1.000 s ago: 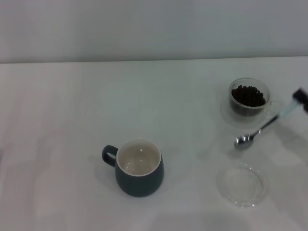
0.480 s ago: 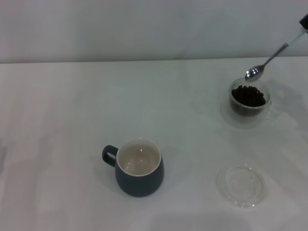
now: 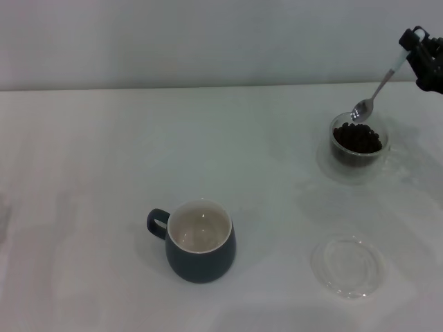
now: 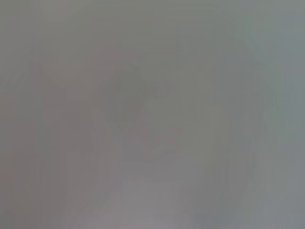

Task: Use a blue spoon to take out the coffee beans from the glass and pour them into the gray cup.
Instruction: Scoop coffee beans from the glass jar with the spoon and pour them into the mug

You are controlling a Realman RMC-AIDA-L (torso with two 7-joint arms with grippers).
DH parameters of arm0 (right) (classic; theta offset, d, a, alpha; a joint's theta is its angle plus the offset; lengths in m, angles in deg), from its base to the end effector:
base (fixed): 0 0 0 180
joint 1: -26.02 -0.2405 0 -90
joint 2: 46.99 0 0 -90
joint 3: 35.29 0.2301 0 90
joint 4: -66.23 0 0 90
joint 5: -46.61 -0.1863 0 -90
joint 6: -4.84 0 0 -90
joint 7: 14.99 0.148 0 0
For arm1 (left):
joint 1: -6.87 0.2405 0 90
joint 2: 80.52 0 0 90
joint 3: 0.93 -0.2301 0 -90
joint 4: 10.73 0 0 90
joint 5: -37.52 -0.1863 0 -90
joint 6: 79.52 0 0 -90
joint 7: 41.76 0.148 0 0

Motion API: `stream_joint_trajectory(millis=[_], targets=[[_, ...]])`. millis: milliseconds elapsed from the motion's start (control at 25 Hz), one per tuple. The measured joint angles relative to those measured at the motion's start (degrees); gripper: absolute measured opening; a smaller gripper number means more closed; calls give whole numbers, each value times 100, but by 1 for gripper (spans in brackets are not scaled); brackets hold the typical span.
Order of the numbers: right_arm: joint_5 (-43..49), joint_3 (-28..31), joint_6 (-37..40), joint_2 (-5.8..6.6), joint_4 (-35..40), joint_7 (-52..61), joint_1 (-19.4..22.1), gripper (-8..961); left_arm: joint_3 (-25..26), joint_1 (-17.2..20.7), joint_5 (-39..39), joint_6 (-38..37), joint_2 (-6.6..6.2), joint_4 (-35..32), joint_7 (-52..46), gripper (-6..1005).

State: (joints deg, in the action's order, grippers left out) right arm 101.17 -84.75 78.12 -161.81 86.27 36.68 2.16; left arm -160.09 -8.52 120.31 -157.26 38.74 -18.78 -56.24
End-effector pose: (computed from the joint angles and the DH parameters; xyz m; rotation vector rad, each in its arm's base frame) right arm 0.2730 0.3322 0.0776 -1.8136 0.5815 1.0352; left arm -0.3353 0.2493 0.0289 -1.3670 -0.6953 -0.7504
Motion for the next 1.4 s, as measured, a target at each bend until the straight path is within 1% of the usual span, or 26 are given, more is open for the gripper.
stream_joint_trajectory(millis=[280, 520, 640, 920, 1120, 1400], targets=[[2, -33, -193, -6, -58, -330, 7, 148, 0, -74, 0, 138, 0, 5, 27, 729], [2, -137, -404, 0, -67, -355, 49, 148, -1, -106, 0, 201, -6, 5, 32, 730], [1, -210, -645, -4, -71, -431, 54, 148, -1, -117, 0, 222, -8, 5, 35, 729], [1, -255, -792, -7, -78, -462, 56, 148, -1, -123, 0, 225, -9, 5, 42, 729], [-32, -274, -854, -8, -249, -373, 14, 148, -1, -124, 0, 226, -9, 8, 42, 730], [-51, -258, -1181, -26, -292, 206, -28, 149, -1, -200, 0, 285, -6, 67, 42, 729]])
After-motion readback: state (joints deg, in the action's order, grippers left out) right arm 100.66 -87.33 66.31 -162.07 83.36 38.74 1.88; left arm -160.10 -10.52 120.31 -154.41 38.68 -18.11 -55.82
